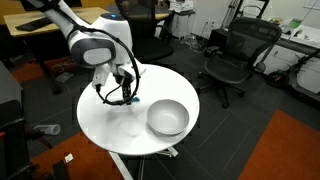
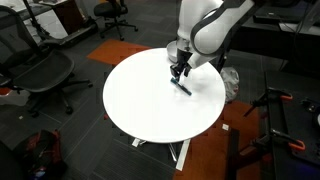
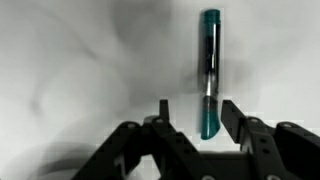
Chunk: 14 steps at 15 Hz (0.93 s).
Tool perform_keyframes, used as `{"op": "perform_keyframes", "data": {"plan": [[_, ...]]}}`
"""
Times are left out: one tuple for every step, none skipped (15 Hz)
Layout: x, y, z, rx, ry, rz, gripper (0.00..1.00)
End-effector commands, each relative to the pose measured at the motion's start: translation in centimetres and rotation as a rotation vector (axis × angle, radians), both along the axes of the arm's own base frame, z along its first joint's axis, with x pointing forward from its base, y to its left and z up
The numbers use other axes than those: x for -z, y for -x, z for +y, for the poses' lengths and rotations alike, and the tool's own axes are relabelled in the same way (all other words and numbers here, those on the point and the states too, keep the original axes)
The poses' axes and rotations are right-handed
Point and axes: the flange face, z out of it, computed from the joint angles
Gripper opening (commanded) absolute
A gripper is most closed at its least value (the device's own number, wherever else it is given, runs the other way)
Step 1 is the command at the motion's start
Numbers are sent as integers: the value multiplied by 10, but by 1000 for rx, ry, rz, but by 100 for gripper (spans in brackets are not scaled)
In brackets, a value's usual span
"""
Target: Take the green marker out of the grey bowl
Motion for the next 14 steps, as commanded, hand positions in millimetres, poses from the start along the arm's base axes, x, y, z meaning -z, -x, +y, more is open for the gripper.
{"op": "perform_keyframes", "data": {"plan": [[-20,0,-3,-10,-25,-33,88],[-26,2,-4,-15,-28,-40,95],[-31,2,-5,-14,-30,-46,100],[-37,3,-6,-15,-31,-54,100],[-44,5,-7,-25,-34,-61,100],[-51,7,-8,-31,-34,-67,100],[-57,9,-8,-42,-35,-75,100],[-65,12,-9,-47,-34,-82,100],[-72,15,-10,-57,-33,-88,100],[-79,20,-11,-65,-32,-91,100],[-86,25,-11,-76,-28,-98,100],[-92,29,-12,-80,-27,-102,100],[-99,33,-13,-90,-26,-109,100],[-107,38,-13,-94,-24,-118,100]]}}
